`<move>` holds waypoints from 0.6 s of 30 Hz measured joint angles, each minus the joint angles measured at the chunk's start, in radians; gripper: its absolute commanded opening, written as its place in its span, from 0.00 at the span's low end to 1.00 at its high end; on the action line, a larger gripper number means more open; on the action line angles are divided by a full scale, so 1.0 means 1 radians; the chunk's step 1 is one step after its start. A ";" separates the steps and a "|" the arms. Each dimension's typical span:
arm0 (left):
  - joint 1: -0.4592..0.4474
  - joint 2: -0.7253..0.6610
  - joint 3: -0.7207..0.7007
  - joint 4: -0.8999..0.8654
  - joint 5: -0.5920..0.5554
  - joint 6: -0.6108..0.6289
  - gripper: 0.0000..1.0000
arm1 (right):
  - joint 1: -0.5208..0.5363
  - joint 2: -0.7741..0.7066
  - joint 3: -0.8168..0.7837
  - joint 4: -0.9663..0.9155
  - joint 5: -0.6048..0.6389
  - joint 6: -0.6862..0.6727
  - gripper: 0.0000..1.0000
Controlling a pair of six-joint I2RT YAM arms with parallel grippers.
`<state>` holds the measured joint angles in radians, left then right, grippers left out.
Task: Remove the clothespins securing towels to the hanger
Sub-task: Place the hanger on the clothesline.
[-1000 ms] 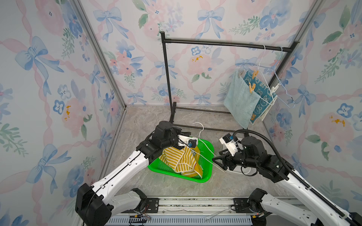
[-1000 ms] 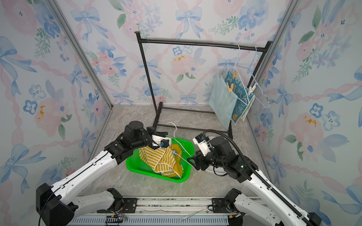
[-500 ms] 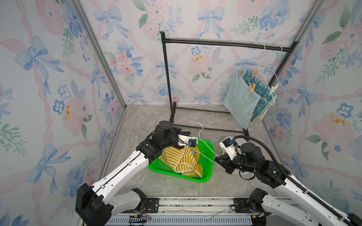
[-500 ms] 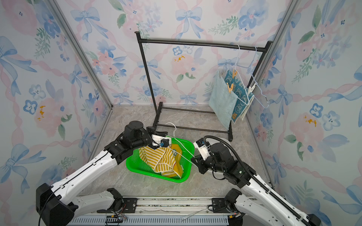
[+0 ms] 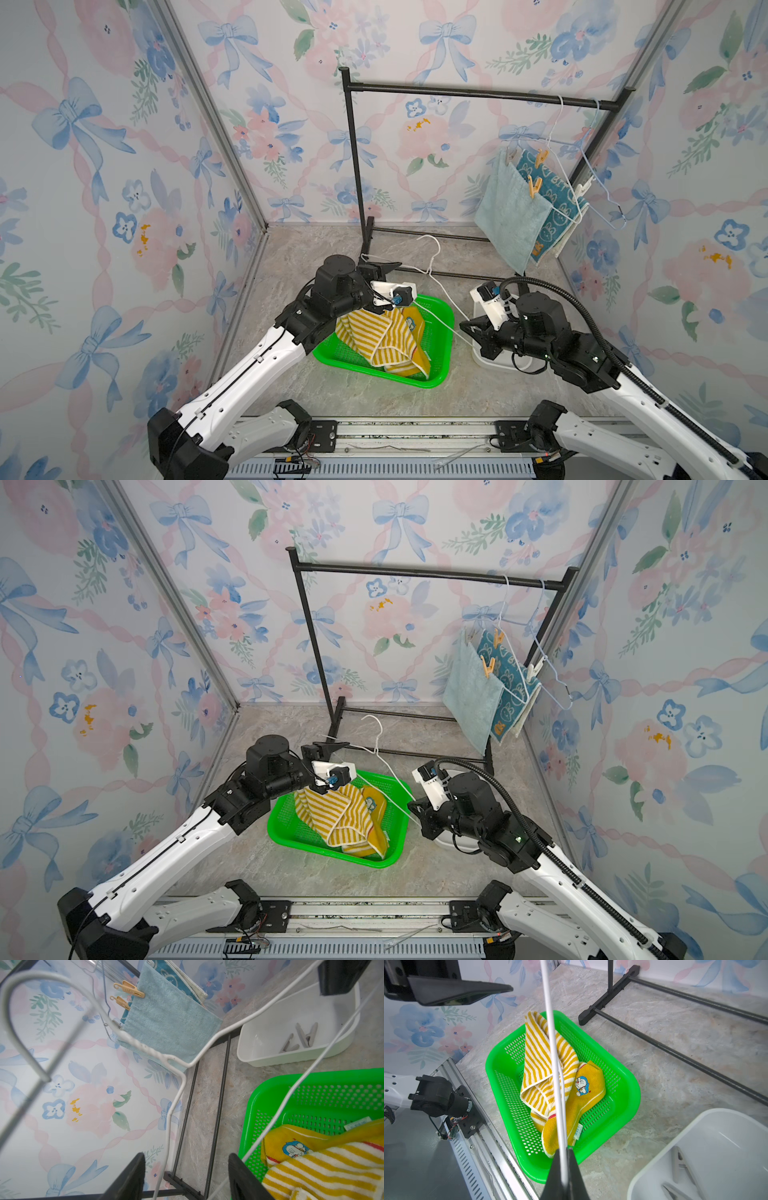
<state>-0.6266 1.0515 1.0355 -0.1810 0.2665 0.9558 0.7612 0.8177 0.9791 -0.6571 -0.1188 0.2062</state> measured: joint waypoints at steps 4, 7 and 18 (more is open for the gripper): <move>0.024 -0.087 -0.006 0.024 -0.001 -0.074 0.74 | 0.000 0.058 0.113 -0.048 0.053 -0.009 0.00; 0.042 -0.172 -0.048 0.066 -0.029 -0.140 0.79 | -0.006 0.126 0.218 -0.077 0.100 -0.016 0.00; 0.052 -0.394 -0.336 0.111 -0.297 -0.292 0.91 | -0.145 0.451 0.618 -0.122 0.099 -0.020 0.00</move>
<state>-0.5747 0.6575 0.6998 -0.0704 -0.0307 0.6640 0.6167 1.2686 1.5970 -0.7788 -0.0200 0.1864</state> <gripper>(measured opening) 0.906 0.051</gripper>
